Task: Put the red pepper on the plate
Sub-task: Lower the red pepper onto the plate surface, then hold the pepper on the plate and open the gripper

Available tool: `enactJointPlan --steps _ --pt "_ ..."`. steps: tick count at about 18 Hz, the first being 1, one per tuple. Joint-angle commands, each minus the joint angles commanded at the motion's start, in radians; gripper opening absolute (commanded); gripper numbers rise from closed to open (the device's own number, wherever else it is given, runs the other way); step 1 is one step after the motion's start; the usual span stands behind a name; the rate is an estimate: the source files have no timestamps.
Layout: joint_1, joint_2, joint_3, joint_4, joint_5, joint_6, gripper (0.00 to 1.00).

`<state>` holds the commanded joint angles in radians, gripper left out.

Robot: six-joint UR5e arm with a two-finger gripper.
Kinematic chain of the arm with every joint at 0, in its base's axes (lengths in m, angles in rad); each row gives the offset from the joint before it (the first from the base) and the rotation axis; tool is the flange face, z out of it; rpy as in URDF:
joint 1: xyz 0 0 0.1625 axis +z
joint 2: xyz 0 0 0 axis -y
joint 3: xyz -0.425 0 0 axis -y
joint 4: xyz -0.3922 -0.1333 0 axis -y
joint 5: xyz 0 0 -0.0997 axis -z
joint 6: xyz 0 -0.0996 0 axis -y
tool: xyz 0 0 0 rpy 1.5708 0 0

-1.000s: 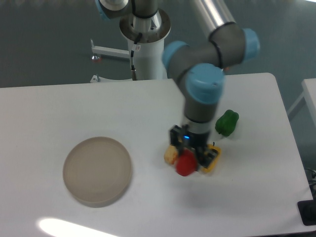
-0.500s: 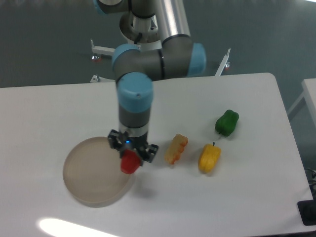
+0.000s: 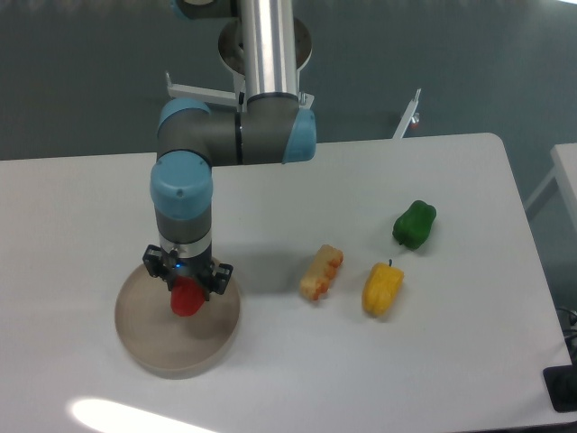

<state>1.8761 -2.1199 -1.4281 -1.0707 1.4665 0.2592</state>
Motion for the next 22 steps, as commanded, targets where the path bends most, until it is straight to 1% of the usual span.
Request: enactJointPlan --steps 5,6,9,22 --pt "-0.005 -0.011 0.0 0.0 -0.002 0.0 0.49" --pt "-0.017 -0.014 0.0 0.0 0.0 0.0 0.5" --pt "-0.02 -0.014 0.0 0.0 0.0 0.0 0.53" --pt "-0.023 -0.026 0.0 0.0 0.0 0.0 0.53"
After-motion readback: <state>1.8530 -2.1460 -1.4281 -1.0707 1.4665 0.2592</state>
